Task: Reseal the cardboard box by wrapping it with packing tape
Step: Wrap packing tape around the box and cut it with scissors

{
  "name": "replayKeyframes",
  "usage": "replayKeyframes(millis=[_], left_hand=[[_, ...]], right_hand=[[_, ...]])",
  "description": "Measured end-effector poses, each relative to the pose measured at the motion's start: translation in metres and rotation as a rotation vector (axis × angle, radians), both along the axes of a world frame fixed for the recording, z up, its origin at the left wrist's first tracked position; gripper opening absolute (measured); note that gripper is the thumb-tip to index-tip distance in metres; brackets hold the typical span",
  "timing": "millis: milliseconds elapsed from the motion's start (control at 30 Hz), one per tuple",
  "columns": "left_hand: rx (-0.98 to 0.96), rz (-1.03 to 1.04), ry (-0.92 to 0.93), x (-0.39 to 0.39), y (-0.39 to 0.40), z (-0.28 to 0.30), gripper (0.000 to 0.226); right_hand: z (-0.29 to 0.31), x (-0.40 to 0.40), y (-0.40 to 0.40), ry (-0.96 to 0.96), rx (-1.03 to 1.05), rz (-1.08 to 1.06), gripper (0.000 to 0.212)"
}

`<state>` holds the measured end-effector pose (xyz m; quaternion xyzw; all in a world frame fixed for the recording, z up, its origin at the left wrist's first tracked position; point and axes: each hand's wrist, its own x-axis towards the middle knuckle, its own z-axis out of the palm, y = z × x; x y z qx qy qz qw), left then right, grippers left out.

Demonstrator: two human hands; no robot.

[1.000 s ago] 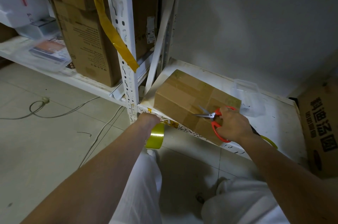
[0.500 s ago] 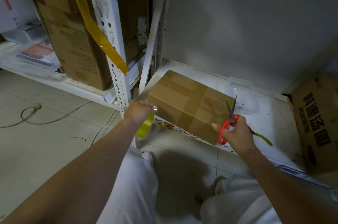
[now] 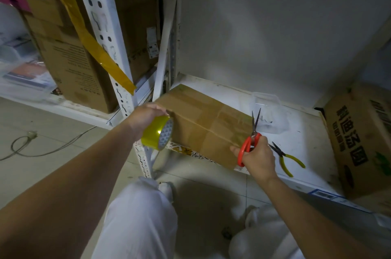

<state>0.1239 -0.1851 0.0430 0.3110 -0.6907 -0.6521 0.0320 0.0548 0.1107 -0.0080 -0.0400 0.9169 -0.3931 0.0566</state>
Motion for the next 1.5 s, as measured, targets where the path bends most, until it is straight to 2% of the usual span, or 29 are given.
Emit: replayKeyframes(millis=[167,267,300,400,467,667,867,1000,1100,1200,1300,1500], left_hand=[[-0.06,-0.071,0.053,-0.008,-0.008,0.055,0.018],[-0.097,-0.157,0.008,-0.014,-0.012,0.082,0.01],[-0.112,-0.167,-0.011,-0.016,-0.014,0.087,0.009],[-0.141,-0.18,-0.047,-0.024,-0.017,0.096,0.01],[-0.148,-0.19,-0.055,-0.029,-0.018,0.098,0.012],[-0.099,-0.245,-0.025,-0.061,-0.007,0.111,0.011],[-0.18,-0.34,-0.036,-0.096,0.023,0.099,0.016],[-0.198,-0.4,-0.083,-0.1,0.029,0.083,0.017],[-0.1,-0.435,-0.115,-0.096,0.034,0.065,0.019],[0.027,-0.54,-0.114,-0.087,0.052,0.04,0.018],[0.122,-0.589,-0.063,-0.078,0.068,0.024,0.018],[0.165,-0.608,0.045,-0.067,0.066,0.036,0.011]], right_hand=[[0.016,-0.011,-0.006,-0.026,-0.168,-0.081,0.055],[0.033,-0.017,-0.001,-0.034,-0.276,-0.107,0.036],[0.037,-0.02,0.001,-0.036,-0.265,-0.09,0.035],[0.04,-0.027,0.007,-0.042,-0.141,-0.005,0.054],[0.04,-0.028,0.007,-0.069,-0.038,0.055,0.056],[0.061,-0.059,0.006,-0.169,-0.221,0.021,0.036],[0.059,-0.128,-0.011,-0.342,-0.291,-0.076,0.046],[0.047,-0.152,-0.001,-0.332,-0.221,-0.108,0.06],[0.047,-0.153,-0.001,-0.341,-0.209,-0.099,0.054],[0.052,-0.143,-0.007,-0.426,-0.315,-0.069,0.034],[0.056,-0.131,-0.016,-0.51,-0.384,-0.049,0.027],[0.046,-0.104,-0.032,-0.848,-0.562,0.068,0.023]])
